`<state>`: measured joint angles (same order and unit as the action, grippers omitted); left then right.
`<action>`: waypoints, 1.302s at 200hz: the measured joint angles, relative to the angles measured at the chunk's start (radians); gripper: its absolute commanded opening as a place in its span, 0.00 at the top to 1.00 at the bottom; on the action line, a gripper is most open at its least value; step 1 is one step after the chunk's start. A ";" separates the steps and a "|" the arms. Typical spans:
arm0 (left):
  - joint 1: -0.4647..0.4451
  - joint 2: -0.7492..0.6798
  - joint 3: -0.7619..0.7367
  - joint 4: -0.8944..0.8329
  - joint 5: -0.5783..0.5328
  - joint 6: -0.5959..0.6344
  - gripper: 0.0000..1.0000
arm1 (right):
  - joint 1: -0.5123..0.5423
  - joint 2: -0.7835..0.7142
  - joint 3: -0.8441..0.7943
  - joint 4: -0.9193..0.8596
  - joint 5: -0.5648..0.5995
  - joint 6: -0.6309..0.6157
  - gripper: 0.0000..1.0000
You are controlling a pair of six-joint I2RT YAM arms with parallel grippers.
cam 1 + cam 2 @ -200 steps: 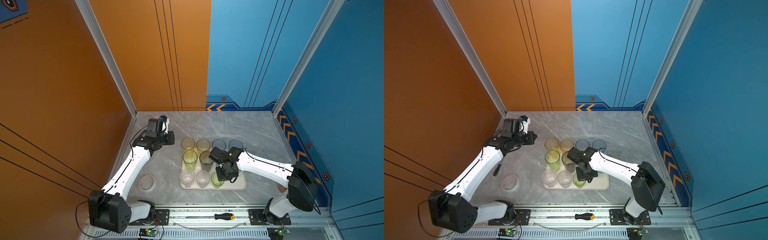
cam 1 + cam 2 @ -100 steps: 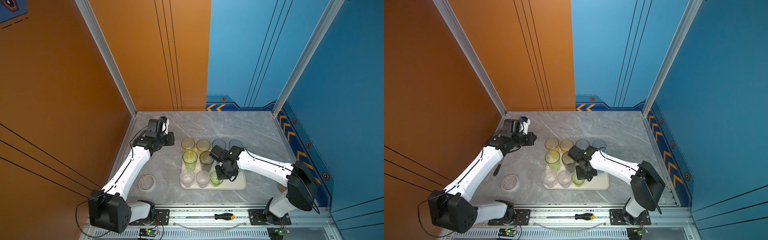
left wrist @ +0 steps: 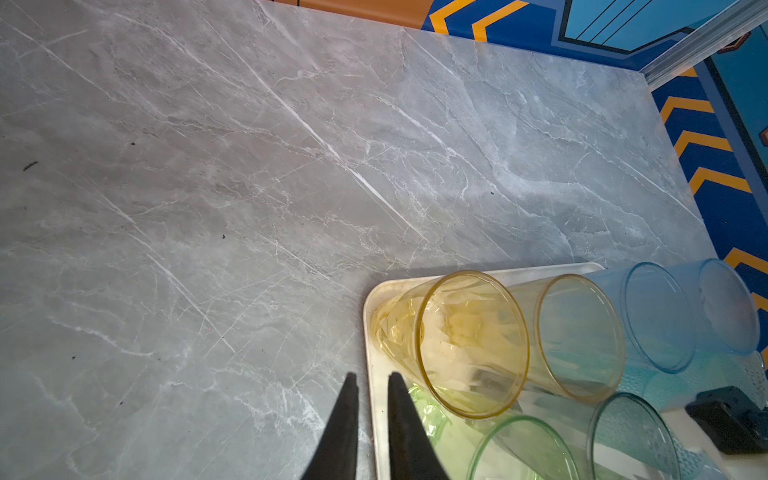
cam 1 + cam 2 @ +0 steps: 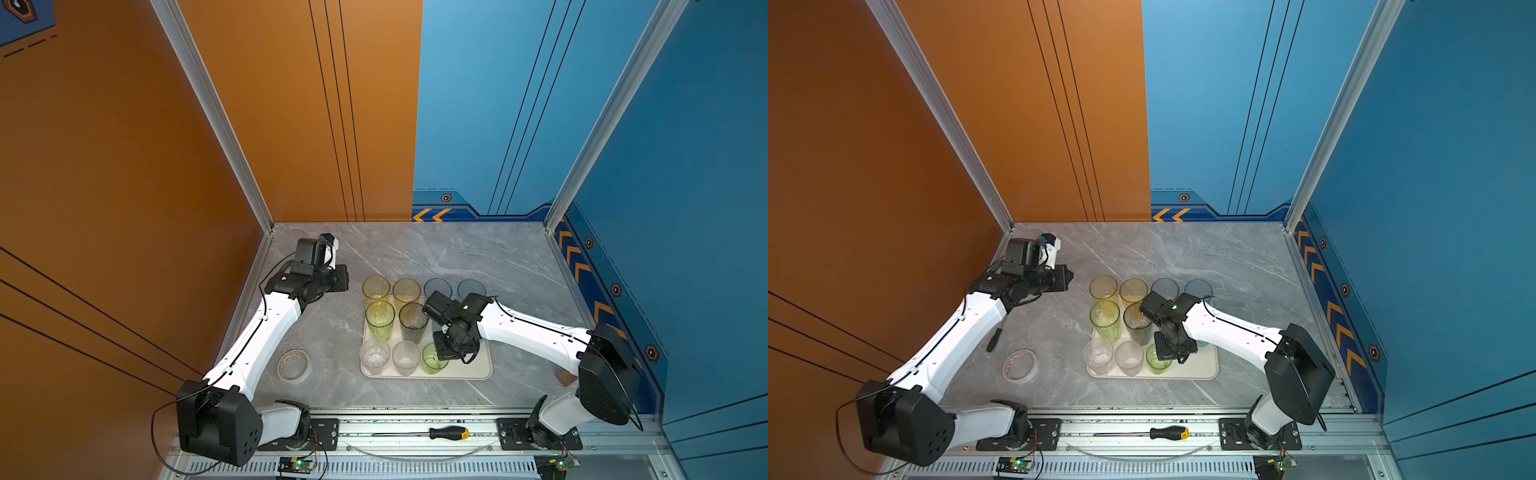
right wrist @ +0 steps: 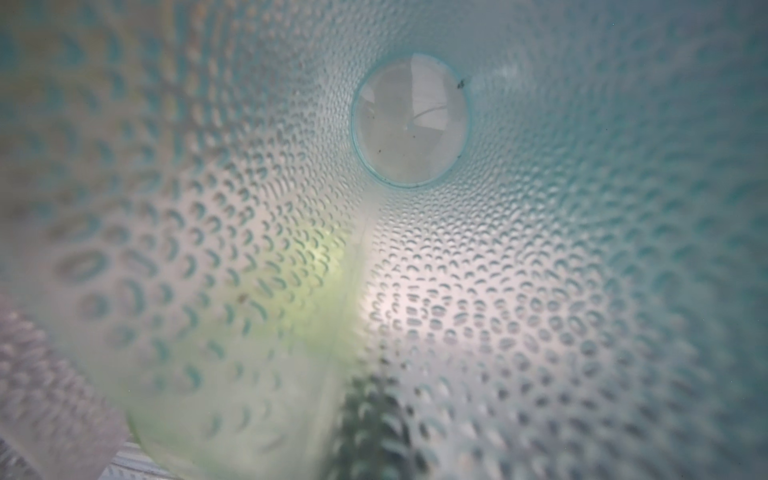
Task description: Place the glasses into the tray
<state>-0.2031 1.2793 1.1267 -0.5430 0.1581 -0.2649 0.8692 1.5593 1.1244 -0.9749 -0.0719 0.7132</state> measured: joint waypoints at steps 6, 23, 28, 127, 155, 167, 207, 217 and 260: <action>0.000 0.000 0.000 0.000 0.000 0.000 0.84 | 0.000 0.000 0.000 0.000 0.000 0.000 1.00; 0.000 0.000 0.000 0.000 0.000 0.000 0.84 | 0.000 0.000 0.000 0.000 0.000 0.000 1.00; 0.000 0.000 0.000 0.000 0.000 0.000 0.84 | 0.000 0.000 0.000 0.000 0.000 0.000 1.00; 0.000 0.000 0.000 0.000 0.000 0.000 0.84 | 0.000 0.000 0.003 -0.001 0.000 -0.004 0.97; 0.000 0.000 0.000 0.000 0.000 0.000 0.84 | 0.000 0.000 0.014 -0.002 -0.001 -0.004 0.94; 0.000 0.000 0.000 0.000 0.000 0.000 0.84 | 0.002 0.000 0.021 -0.002 0.000 -0.005 0.94; 0.000 0.000 0.000 0.000 0.000 0.000 0.84 | 0.002 0.000 0.029 -0.002 -0.003 -0.008 0.93; 0.000 0.000 0.000 0.000 0.000 0.000 0.84 | 0.002 0.000 0.029 -0.002 -0.003 -0.008 0.93; 0.000 0.000 0.000 0.000 0.000 0.000 0.84 | 0.006 0.000 0.029 -0.013 -0.003 -0.008 0.93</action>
<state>-0.2031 1.2793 1.1267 -0.5430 0.1577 -0.2649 0.8753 1.5597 1.1534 -0.9878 -0.0750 0.7055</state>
